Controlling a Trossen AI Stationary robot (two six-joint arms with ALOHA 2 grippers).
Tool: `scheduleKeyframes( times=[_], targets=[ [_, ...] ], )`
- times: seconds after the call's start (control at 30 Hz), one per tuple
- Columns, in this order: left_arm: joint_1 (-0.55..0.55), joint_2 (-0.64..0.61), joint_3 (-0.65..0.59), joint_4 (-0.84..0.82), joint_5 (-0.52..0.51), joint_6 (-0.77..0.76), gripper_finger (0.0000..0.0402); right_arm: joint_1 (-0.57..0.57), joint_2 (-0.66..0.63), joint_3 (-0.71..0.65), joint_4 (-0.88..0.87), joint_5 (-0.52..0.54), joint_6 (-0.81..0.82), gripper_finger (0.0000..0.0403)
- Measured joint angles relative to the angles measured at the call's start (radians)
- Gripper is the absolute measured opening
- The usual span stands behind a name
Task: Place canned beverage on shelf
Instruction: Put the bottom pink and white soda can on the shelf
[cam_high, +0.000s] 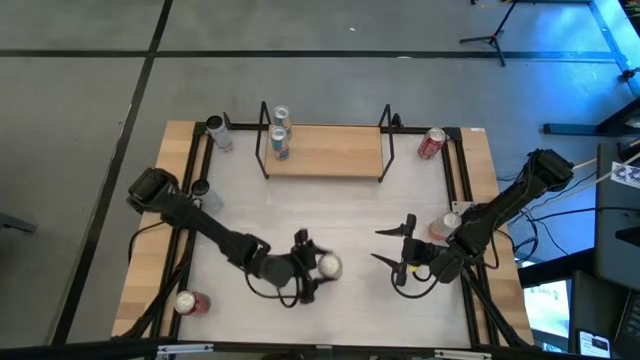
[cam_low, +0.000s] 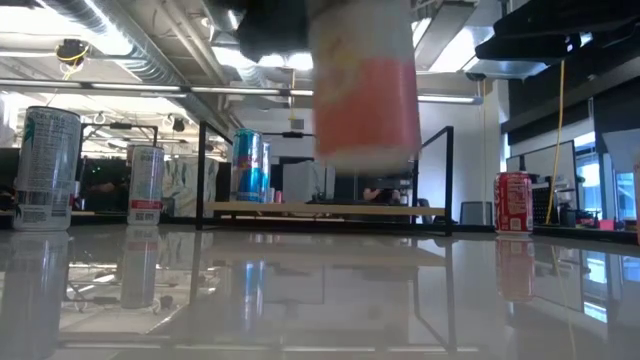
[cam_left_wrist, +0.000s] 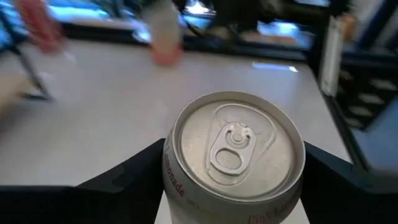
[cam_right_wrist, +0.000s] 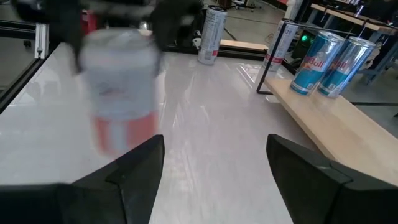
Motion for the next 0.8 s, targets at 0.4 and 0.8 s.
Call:
scheduleKeyframes(
  times=[0.4, 0.8],
  targets=[
    [0.242, 0.003, 0.163, -0.161, -0.200, 0.134, 0.0281, 0.000, 0.000, 0.000, -0.002, 0.004, 0.000, 0.0280],
    [0.536, 0.003, 0.166, -0.303, -0.186, -0.017, 0.0281, 0.000, 0.000, 0.000, -0.005, 0.004, -0.001, 0.0280]
  ],
)
